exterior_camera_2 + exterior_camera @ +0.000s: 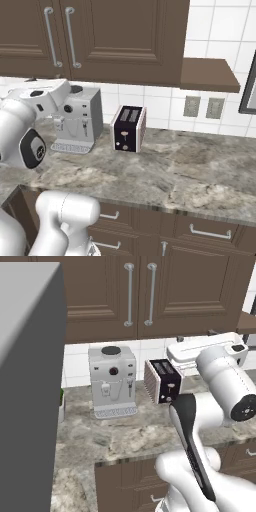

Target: Open the cabinet directly in front. Then move the liquor and the mug to the dining counter with the candle on it.

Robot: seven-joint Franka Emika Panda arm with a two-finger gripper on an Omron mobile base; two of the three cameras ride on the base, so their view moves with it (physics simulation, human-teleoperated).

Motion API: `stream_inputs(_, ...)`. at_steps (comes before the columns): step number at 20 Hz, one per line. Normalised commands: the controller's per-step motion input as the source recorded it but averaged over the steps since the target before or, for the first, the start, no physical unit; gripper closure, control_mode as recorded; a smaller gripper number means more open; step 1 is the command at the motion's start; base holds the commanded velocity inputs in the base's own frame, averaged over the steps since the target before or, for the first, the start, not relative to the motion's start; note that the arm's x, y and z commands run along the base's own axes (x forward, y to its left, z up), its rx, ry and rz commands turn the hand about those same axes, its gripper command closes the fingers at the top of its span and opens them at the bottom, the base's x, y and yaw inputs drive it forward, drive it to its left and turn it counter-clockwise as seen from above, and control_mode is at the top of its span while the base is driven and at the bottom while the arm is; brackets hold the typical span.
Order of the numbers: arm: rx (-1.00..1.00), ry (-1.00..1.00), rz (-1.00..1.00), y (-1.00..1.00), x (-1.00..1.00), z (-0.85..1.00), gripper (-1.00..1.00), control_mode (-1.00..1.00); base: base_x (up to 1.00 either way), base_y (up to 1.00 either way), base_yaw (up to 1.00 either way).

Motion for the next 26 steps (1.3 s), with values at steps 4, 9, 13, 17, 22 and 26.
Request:
stream_inputs(4, 0.03, -0.09, 0.0, 0.0, 0.14, 0.36, -1.0, -1.0, 0.0, 0.0, 0.0)
stream_inputs(9, 0.03, -0.01, 0.0, 0.0, 0.41, 0.25, -1.0, -1.0, 0.0, 0.0, 0.0)
stream_inputs(13, 0.03, 0.0, 0.0, 0.06, 0.78, 0.02, -1.0, -1.0, 0.0, 0.0, 0.0)
stream_inputs(17, 0.04, 0.0, 0.02, 0.06, 0.82, 0.0, -1.0, -1.0, 0.0, 0.0, 0.0)
stream_inputs(22, 0.01, 0.0, 0.02, 0.11, 0.87, 0.0, -1.0, -1.0, 0.0, 0.0, 0.0)
stream_inputs(26, 0.02, 0.0, 0.0, 0.13, 0.92, -0.02, -1.0, -1.0, 0.0, 0.0, 0.0)
